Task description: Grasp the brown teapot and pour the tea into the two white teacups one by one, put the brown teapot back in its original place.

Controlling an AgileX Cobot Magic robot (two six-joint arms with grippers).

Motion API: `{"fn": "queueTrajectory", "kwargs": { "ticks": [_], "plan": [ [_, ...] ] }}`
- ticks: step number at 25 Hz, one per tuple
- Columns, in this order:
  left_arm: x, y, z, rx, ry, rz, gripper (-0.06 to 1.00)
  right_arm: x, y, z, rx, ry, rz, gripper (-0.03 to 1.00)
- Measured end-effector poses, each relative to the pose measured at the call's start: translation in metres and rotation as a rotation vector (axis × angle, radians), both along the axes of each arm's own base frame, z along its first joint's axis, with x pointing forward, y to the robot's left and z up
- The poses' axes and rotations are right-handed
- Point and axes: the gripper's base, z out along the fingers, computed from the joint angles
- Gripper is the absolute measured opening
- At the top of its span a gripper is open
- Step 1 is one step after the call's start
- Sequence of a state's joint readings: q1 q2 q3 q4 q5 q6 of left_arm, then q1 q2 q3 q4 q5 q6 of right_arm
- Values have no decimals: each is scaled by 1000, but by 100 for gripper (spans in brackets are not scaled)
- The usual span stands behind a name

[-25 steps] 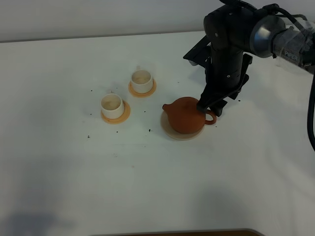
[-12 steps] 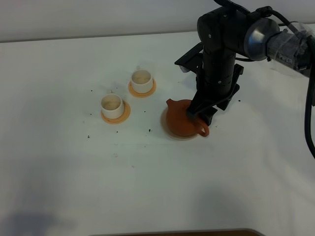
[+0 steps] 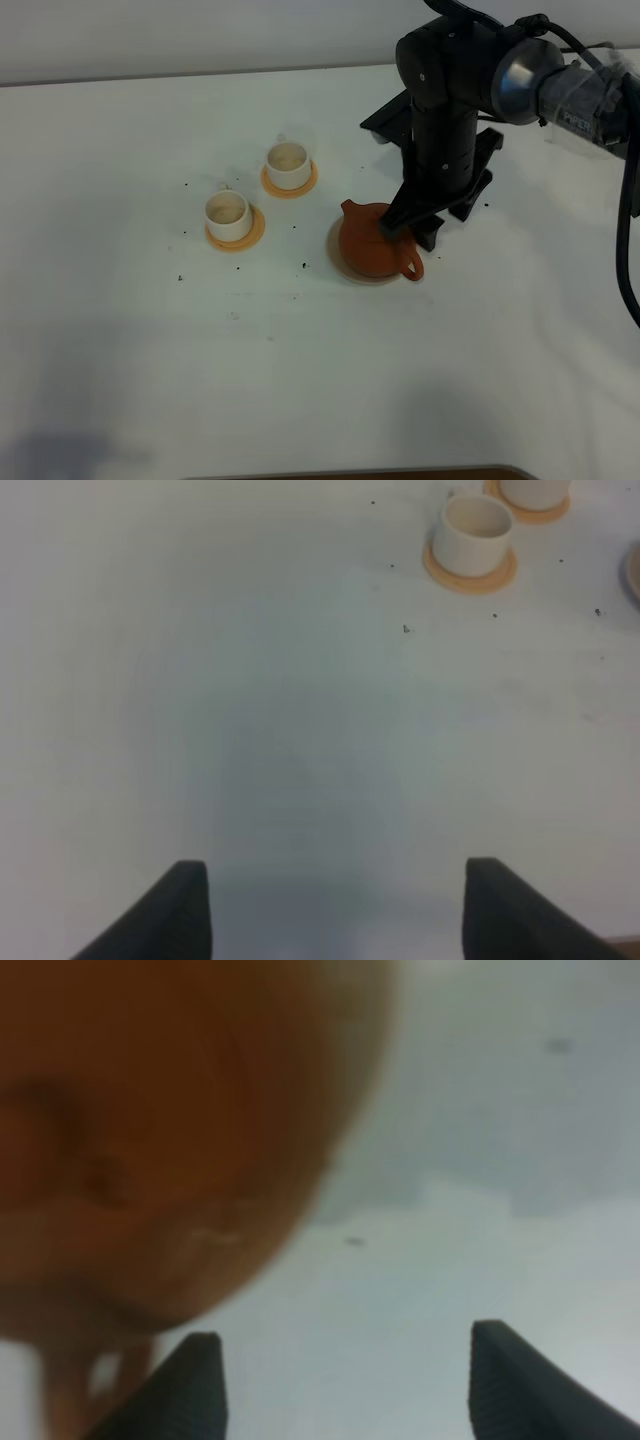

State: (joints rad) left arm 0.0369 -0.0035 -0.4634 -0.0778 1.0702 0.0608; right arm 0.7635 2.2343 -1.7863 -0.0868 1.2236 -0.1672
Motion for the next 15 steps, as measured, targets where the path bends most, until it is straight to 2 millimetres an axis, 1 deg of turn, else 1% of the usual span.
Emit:
{"fn": "queueTrajectory", "kwargs": {
  "ticks": [2,7,12,15],
  "plan": [
    [0,0,0,0,0,0,57,3,-2,6,-12,-40,-23,54],
    [0,0,0,0,0,0,57,2,-4,31,24,-92,-46,54],
    [0,0,0,0,0,0,57,-10,1,56,161,-35,-49,54],
    [0,0,0,0,0,0,57,-19,1,67,213,-9,-28,54]
  ]
}}
